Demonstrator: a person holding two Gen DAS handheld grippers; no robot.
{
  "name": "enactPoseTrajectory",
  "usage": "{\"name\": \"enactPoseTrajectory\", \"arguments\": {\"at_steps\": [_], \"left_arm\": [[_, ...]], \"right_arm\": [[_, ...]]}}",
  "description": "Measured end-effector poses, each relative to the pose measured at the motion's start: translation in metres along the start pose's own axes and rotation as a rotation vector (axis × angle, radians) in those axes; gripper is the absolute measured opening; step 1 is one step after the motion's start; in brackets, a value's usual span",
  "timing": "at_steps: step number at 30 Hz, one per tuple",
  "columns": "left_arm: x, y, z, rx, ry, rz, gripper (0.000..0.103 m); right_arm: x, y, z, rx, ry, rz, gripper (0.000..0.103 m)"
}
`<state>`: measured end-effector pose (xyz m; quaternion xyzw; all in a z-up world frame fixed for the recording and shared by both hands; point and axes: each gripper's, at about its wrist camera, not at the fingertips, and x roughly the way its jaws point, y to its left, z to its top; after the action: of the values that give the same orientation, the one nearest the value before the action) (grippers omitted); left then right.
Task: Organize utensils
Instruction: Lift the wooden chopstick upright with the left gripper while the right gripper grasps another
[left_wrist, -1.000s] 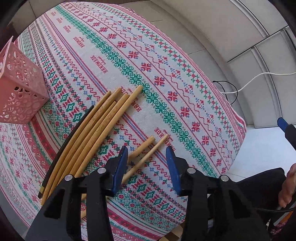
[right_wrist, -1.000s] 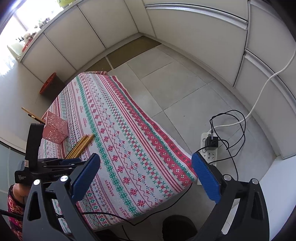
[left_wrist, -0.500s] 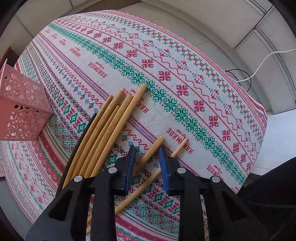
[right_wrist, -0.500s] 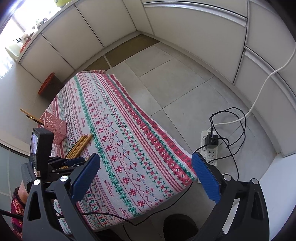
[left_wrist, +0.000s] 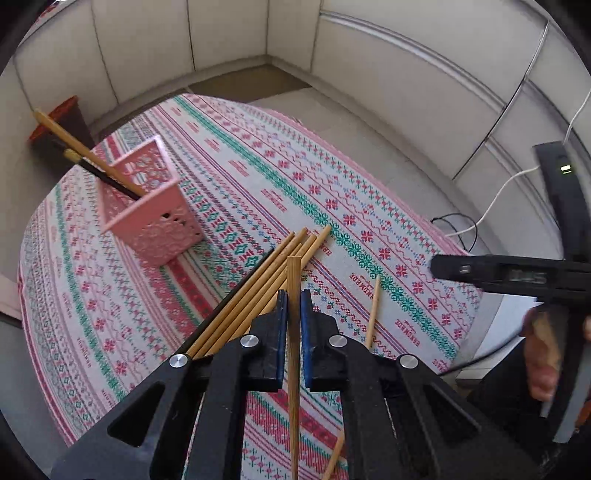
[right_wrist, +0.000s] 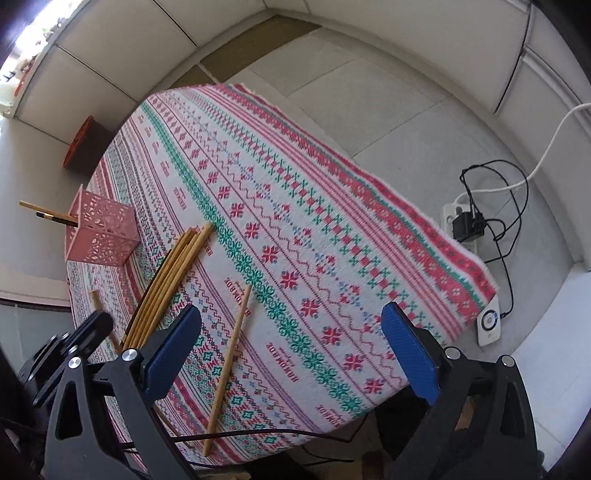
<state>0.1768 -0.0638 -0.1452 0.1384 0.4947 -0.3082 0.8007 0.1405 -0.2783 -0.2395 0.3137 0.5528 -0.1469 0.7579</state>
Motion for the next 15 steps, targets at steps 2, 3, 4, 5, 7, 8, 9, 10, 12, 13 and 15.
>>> {"name": "enactPoseTrajectory", "arguments": {"at_steps": [2, 3, 4, 5, 7, 8, 9, 10, 12, 13, 15], "left_arm": [[-0.023, 0.001, -0.005, -0.019, -0.058, 0.0, 0.006], [-0.039, 0.007, -0.009, -0.029, -0.092, 0.0, 0.006], [-0.048, 0.009, -0.012, -0.041, -0.116, 0.002, 0.006], [-0.057, 0.012, -0.013, -0.051, -0.132, 0.004, 0.006], [-0.074, 0.019, -0.016, -0.069, -0.168, 0.012, 0.006], [-0.082, 0.021, -0.016, -0.076, -0.184, 0.017, 0.006], [-0.09, 0.024, -0.017, -0.082, -0.202, 0.017, 0.006], [-0.097, 0.025, -0.018, -0.084, -0.214, 0.018, 0.006], [-0.107, 0.028, -0.021, -0.084, -0.233, 0.029, 0.006], [-0.111, 0.029, -0.022, -0.083, -0.242, 0.034, 0.006], [-0.119, 0.029, -0.023, -0.084, -0.255, 0.042, 0.006]], "right_arm": [[0.013, 0.009, -0.001, 0.035, 0.044, -0.02, 0.083], [0.02, 0.013, -0.001, 0.058, 0.072, -0.025, 0.078], [0.028, 0.017, -0.002, 0.081, 0.102, -0.026, 0.073], [0.035, 0.021, -0.003, 0.097, 0.124, -0.028, 0.07], [0.048, 0.031, -0.005, 0.116, 0.151, -0.056, 0.06], [0.054, 0.037, -0.008, 0.121, 0.162, -0.067, 0.057], [0.061, 0.041, -0.01, 0.128, 0.178, -0.079, 0.05], [0.067, 0.045, -0.012, 0.135, 0.192, -0.089, 0.042], [0.072, 0.052, -0.016, 0.142, 0.176, -0.134, 0.035], [0.071, 0.056, -0.016, 0.132, 0.156, -0.148, 0.015], [0.074, 0.059, -0.017, 0.141, 0.14, -0.161, 0.007]]}}
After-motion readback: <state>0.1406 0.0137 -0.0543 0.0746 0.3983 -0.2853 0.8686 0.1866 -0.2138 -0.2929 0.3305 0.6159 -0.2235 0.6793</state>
